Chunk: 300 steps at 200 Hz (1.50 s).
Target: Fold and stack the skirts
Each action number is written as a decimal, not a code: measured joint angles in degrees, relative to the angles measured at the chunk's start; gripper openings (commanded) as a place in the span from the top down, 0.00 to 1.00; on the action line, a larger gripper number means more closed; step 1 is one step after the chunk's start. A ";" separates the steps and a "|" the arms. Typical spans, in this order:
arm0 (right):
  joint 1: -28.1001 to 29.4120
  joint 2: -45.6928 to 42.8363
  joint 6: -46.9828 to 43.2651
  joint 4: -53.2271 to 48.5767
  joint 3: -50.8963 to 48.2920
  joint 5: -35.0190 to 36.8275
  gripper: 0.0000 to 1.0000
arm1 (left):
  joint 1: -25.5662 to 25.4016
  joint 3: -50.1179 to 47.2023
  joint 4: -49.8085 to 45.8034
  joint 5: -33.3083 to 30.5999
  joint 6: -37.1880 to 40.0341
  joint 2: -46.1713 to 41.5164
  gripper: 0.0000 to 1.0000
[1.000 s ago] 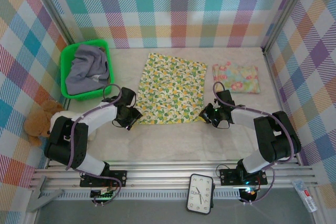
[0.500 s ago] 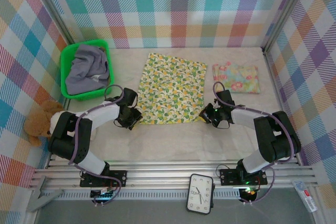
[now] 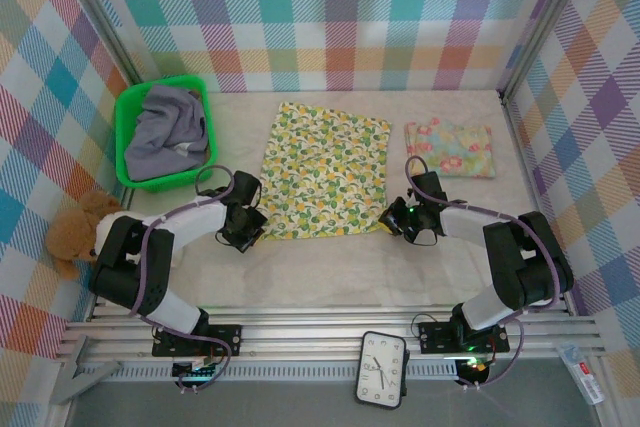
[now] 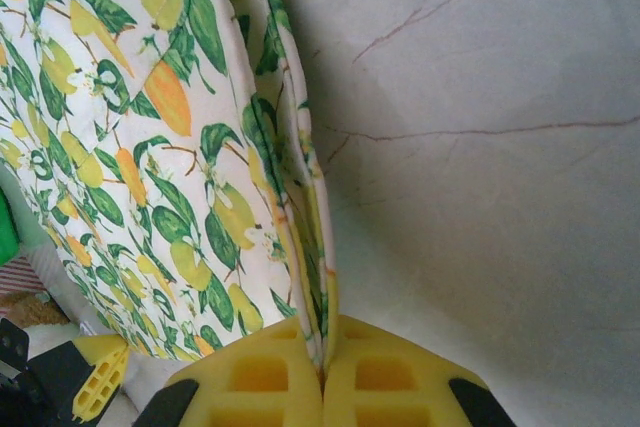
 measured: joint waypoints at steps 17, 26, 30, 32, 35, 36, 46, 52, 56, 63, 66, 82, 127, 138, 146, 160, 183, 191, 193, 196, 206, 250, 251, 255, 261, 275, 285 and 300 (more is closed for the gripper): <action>0.00 -0.20 0.04 0.15 -0.15 0.02 1.00 | 0.00 -0.02 -0.04 -0.04 0.13 -0.09 1.00; 0.00 -0.55 0.04 0.24 -0.39 0.02 1.00 | 0.00 -0.02 -0.04 -0.07 0.20 -0.11 1.00; 0.00 -0.76 0.07 0.24 -0.50 0.02 1.00 | 0.00 -0.02 -0.07 -0.20 0.24 -0.13 1.00; 0.00 -0.90 0.07 0.24 -0.59 0.02 1.00 | 0.00 -0.02 -0.07 -0.20 0.28 -0.15 1.00; 0.00 -1.09 0.09 0.28 -0.72 0.00 1.00 | 0.00 -0.02 -0.07 -0.24 0.28 -0.15 1.00; 0.00 -1.18 0.11 0.31 -0.76 0.00 1.00 | 0.00 -0.02 -0.09 -0.26 0.28 -0.15 1.00; 0.00 -1.88 0.20 0.35 -1.16 -0.04 1.00 | 0.00 -0.11 -0.09 -0.35 0.31 -0.31 1.00; 0.00 -2.25 0.22 0.35 -1.38 -0.20 1.00 | 0.00 -0.20 -0.02 -0.39 0.31 -0.46 1.00; 0.00 -2.40 0.22 0.42 -1.53 -0.22 1.00 | -0.04 -0.31 0.00 -0.42 0.31 -0.55 1.00; 0.00 -2.71 0.22 0.52 -1.77 -0.31 1.00 | -0.04 -0.57 0.20 -0.46 0.31 -0.83 1.00; 0.00 -2.84 0.22 0.55 -1.88 -0.35 1.00 | -0.07 -0.66 0.26 -0.48 0.33 -0.94 1.00; 0.00 -3.56 0.26 0.52 -2.27 -0.44 1.00 | -0.26 -1.36 0.98 -0.90 0.37 -1.84 1.00; 0.11 -10.91 3.76 -0.44 -2.16 0.59 1.00 | -0.35 2.54 -1.90 -6.38 3.10 -10.84 1.00; 0.22 -12.13 5.16 -0.96 -1.25 1.53 1.00 | -0.20 7.19 -3.02 -7.96 4.59 -11.61 1.00; 0.20 -12.46 6.10 -1.40 0.00 2.62 1.00 | 0.11 10.82 -3.32 -8.70 5.75 -11.50 1.00; 0.22 -12.48 7.74 -1.60 2.80 4.81 1.00 | 0.57 17.11 -3.19 -9.55 7.93 -10.71 1.00; 0.22 -12.02 10.05 -0.09 7.39 8.33 1.00 | 1.57 25.42 -2.71 -10.64 11.69 -8.07 1.00; 0.20 -11.10 10.71 0.81 9.16 9.53 1.00 | 1.97 28.04 -2.60 -10.78 13.11 -6.45 1.00; 0.22 -10.69 10.84 1.09 9.66 9.88 1.00 | 2.08 28.76 -2.62 -10.75 13.60 -5.92 1.00; 0.20 -10.23 11.04 1.42 10.36 10.23 1.00 | 2.16 29.75 -2.60 -10.78 13.92 -5.29 1.00; 0.15 -8.00 11.87 2.43 12.79 11.50 1.00 | 2.56 33.38 -2.43 -10.93 15.93 -2.23 1.00; -0.37 1.99 13.84 4.50 22.25 15.02 1.00 | 3.21 50.77 -2.80 -11.41 23.23 12.61 1.00; -0.39 2.21 13.90 4.50 22.45 15.13 1.00 | 3.21 50.99 -2.78 -11.41 23.34 12.81 1.00; -0.46 2.75 14.01 4.55 22.88 15.34 1.00 | 3.32 52.39 -2.86 -11.41 24.02 13.97 1.00; -0.61 3.63 14.25 4.66 23.58 15.76 1.00 | 3.43 54.38 -3.04 -11.41 24.81 15.52 1.00; -1.05 5.03 14.84 4.68 24.81 16.46 1.00 | 3.65 58.73 -3.17 -11.37 26.47 18.64 1.00; -1.53 5.84 14.91 4.85 25.51 16.85 1.00 | 3.76 61.96 -3.15 -11.37 27.71 20.72 1.00; -2.43 7.13 15.02 4.96 26.64 16.87 1.00 | 3.87 66.66 -3.52 -11.32 29.29 23.45 1.00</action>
